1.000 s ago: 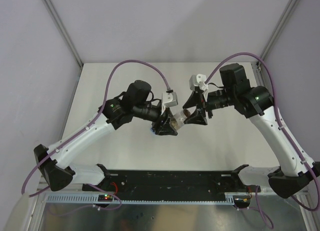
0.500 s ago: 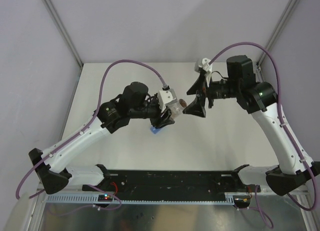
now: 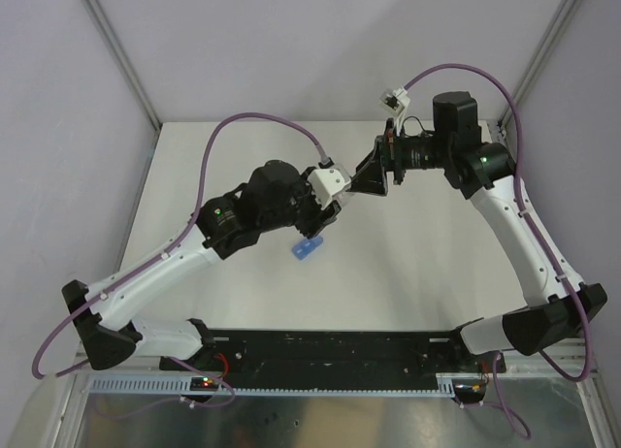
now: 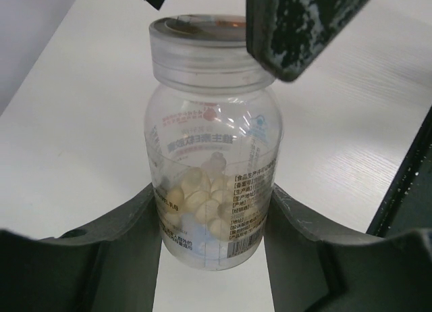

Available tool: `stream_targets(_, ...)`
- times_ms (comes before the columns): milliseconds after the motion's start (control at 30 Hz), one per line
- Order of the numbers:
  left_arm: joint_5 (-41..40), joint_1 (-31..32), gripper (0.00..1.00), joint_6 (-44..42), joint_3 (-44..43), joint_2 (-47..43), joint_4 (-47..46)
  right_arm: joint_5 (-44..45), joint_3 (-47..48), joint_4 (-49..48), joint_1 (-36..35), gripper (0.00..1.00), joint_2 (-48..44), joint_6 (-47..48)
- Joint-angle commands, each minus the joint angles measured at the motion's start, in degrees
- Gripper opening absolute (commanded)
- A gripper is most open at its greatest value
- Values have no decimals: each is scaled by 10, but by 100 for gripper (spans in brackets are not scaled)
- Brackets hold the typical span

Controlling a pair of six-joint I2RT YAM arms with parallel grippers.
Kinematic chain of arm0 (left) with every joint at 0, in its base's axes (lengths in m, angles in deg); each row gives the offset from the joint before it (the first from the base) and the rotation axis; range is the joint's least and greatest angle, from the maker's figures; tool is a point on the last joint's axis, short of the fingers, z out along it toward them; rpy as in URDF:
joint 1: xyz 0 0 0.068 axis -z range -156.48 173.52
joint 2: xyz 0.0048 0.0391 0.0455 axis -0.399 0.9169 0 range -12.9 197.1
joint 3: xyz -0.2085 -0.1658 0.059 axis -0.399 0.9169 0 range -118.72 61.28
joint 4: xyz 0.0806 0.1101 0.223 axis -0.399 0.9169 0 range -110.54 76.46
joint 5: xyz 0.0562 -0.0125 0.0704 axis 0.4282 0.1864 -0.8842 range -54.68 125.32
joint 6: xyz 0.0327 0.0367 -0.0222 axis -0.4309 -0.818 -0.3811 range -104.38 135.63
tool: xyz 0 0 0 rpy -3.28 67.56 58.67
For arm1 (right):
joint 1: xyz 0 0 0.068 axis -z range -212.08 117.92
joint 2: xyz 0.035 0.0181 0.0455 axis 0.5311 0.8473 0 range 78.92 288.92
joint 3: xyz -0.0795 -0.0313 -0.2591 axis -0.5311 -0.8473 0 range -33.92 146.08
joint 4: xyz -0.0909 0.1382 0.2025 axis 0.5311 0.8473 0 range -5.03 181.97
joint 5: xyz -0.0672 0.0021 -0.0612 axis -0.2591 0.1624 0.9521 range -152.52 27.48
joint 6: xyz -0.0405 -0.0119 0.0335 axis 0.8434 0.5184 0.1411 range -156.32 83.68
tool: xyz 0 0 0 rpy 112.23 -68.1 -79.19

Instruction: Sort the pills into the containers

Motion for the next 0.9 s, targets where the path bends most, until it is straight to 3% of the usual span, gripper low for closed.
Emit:
stream_targets(0,-57,12,0,-5,-30,12,-28,-29,-7,-46,3,91,3,-47)
stream_targets(667,-58,14,0,-5,-31,19,-29,-40,-62,-70,-1,43,-9,-46)
stream_targets(867,-17,14,0,-11,-18,7,-28,-48,-59,-56,-1,25,-17,-12)
